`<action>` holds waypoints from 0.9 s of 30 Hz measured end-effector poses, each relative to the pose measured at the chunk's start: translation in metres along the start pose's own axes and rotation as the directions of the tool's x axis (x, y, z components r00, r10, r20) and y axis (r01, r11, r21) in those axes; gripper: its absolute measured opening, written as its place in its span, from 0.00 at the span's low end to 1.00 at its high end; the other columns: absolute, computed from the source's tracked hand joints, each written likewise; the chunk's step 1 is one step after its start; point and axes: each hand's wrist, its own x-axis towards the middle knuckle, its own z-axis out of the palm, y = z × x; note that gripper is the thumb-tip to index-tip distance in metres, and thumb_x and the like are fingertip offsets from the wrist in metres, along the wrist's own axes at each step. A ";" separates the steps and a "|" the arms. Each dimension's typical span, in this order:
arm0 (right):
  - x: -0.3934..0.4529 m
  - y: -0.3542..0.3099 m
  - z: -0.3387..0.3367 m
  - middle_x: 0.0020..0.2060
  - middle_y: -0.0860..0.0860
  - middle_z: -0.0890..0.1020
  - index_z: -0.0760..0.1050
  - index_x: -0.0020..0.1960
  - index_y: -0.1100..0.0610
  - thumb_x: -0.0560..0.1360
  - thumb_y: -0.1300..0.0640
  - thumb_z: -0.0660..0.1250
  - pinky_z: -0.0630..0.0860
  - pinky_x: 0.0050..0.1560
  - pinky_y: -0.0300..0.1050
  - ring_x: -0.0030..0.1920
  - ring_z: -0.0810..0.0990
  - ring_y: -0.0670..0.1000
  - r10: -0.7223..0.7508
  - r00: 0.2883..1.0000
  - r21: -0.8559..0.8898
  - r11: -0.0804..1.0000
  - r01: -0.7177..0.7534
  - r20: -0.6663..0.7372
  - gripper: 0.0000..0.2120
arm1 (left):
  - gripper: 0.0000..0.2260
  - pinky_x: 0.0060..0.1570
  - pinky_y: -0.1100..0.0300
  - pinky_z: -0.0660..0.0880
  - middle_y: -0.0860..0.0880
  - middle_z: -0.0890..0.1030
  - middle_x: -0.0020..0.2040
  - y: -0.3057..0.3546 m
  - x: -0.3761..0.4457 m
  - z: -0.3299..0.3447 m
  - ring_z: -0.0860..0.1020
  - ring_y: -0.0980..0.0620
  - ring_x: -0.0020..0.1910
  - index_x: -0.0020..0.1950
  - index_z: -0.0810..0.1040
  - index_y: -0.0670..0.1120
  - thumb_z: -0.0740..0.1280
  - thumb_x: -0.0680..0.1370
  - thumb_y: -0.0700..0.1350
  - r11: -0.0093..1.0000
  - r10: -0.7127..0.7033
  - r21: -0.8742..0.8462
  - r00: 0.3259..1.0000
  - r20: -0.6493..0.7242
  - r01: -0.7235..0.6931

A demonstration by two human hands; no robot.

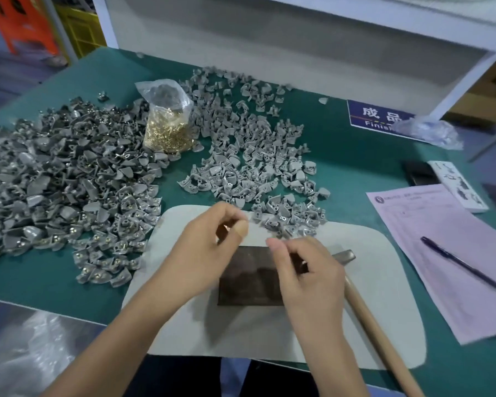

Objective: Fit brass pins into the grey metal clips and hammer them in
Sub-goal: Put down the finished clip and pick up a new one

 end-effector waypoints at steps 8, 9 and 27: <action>-0.007 0.016 -0.021 0.50 0.47 0.84 0.85 0.54 0.56 0.76 0.58 0.74 0.76 0.49 0.36 0.50 0.83 0.46 -0.193 0.972 0.040 0.979 0.199 -0.133 0.07 | 0.06 0.30 0.74 0.68 0.57 0.82 0.36 0.041 -0.007 0.024 0.74 0.65 0.31 0.44 0.85 0.50 0.71 0.79 0.44 0.932 -0.085 -0.332 0.978 0.191 0.146; -0.008 0.019 -0.022 0.50 0.48 0.84 0.86 0.54 0.57 0.77 0.58 0.74 0.77 0.49 0.37 0.50 0.83 0.46 -0.204 0.967 0.040 0.976 0.212 -0.152 0.07 | 0.06 0.32 0.75 0.68 0.57 0.84 0.36 0.042 -0.006 0.025 0.75 0.66 0.32 0.43 0.86 0.52 0.71 0.79 0.45 0.933 -0.092 -0.326 0.976 0.198 0.154; 0.002 0.047 -0.017 0.47 0.39 0.83 0.83 0.52 0.49 0.80 0.55 0.72 0.75 0.46 0.37 0.49 0.83 0.47 0.007 1.000 0.080 0.997 -0.005 -0.027 0.03 | 0.17 0.39 0.60 0.70 0.58 0.79 0.54 -0.005 0.095 0.024 0.80 0.52 0.50 0.65 0.78 0.63 0.66 0.80 0.45 0.611 0.196 0.701 0.929 0.316 -0.367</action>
